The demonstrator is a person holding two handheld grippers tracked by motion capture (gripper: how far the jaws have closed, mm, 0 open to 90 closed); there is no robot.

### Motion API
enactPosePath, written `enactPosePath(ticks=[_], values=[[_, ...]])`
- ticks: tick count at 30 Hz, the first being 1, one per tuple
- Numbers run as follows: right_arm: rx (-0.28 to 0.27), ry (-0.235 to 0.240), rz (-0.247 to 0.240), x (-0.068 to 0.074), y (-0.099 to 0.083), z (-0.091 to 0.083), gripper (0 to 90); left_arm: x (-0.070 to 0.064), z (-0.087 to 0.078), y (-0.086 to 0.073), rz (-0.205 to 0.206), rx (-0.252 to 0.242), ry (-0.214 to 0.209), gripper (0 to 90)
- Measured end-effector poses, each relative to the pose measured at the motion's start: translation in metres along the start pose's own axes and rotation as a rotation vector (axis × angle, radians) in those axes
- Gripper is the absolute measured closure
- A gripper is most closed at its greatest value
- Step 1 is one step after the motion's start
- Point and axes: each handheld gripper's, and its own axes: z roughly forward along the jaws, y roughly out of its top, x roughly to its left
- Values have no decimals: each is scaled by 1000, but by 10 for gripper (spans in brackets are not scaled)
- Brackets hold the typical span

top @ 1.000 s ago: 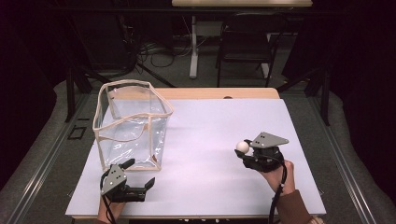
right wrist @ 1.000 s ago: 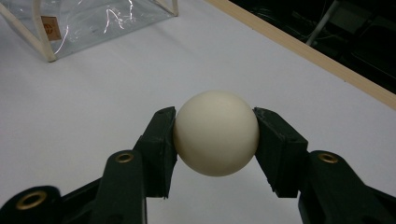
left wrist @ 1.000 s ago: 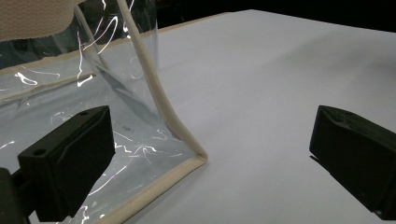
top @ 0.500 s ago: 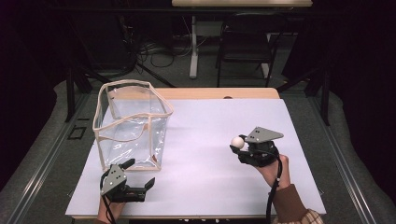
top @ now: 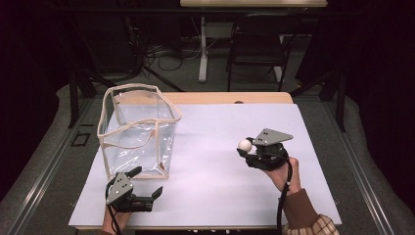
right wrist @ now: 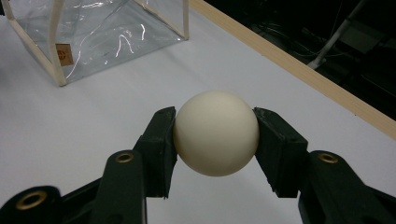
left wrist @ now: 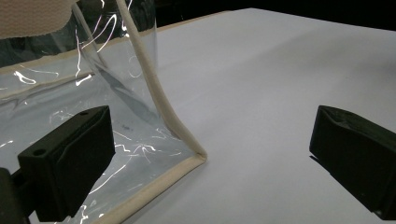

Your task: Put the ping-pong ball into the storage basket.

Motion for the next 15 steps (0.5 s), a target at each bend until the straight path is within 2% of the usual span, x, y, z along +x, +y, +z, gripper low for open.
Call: enactPosePath(ticks=[15], values=[[-6,24,-10,-1,14,9,509,0,1,0,-5,-1,-3,1]])
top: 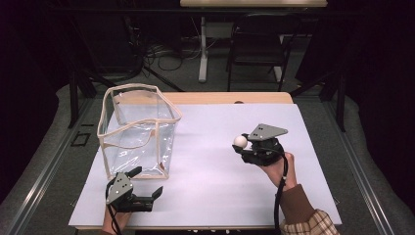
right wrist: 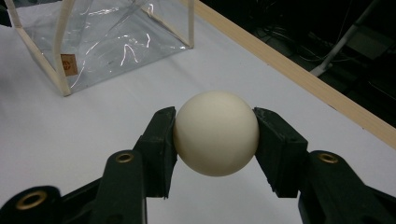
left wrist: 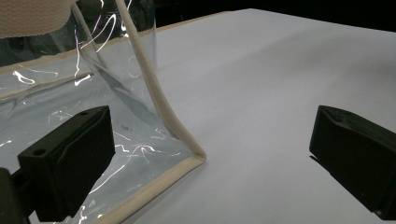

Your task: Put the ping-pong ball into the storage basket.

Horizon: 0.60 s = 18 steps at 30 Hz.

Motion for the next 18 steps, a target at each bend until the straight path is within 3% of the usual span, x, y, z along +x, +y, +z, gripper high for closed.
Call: enactPosePath(ticks=[18], values=[[-19,32,-14,0,20,12,510,0,0,0,-1,4,4,1]])
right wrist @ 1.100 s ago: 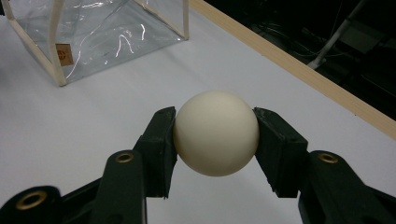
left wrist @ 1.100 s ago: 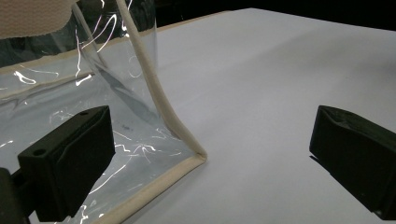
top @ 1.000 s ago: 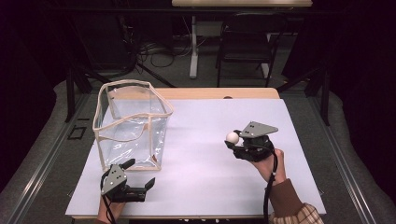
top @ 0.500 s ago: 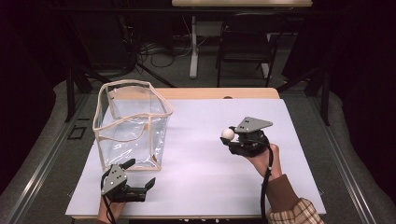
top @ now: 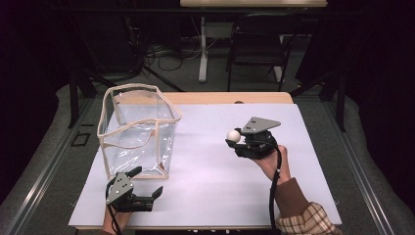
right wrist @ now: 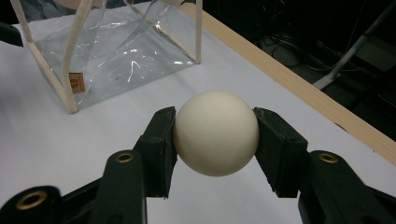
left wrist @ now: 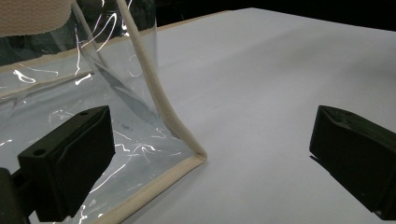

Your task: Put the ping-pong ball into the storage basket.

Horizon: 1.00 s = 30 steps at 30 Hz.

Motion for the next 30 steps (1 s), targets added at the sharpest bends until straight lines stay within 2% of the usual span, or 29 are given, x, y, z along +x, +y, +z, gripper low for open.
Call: enactPosePath(ticks=[30], values=[[-15,49,-14,2,28,21,510,0,0,0,2,2,-3,1]])
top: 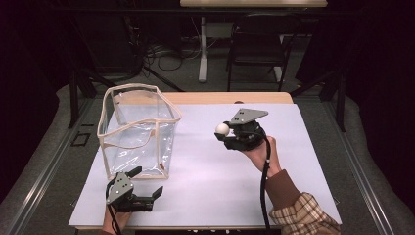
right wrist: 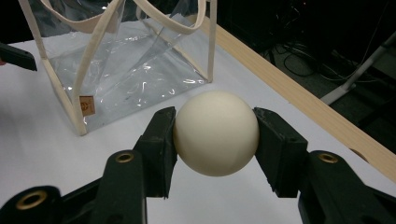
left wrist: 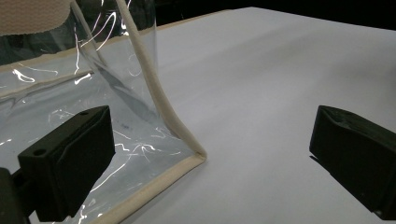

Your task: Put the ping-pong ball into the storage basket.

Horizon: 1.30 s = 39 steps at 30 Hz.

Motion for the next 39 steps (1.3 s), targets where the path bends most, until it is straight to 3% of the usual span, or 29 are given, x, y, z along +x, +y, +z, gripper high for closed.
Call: enactPosePath(ticks=[39], values=[[-4,63,-20,4,43,38,510,0,-1,0,-3,-4,2,2]])
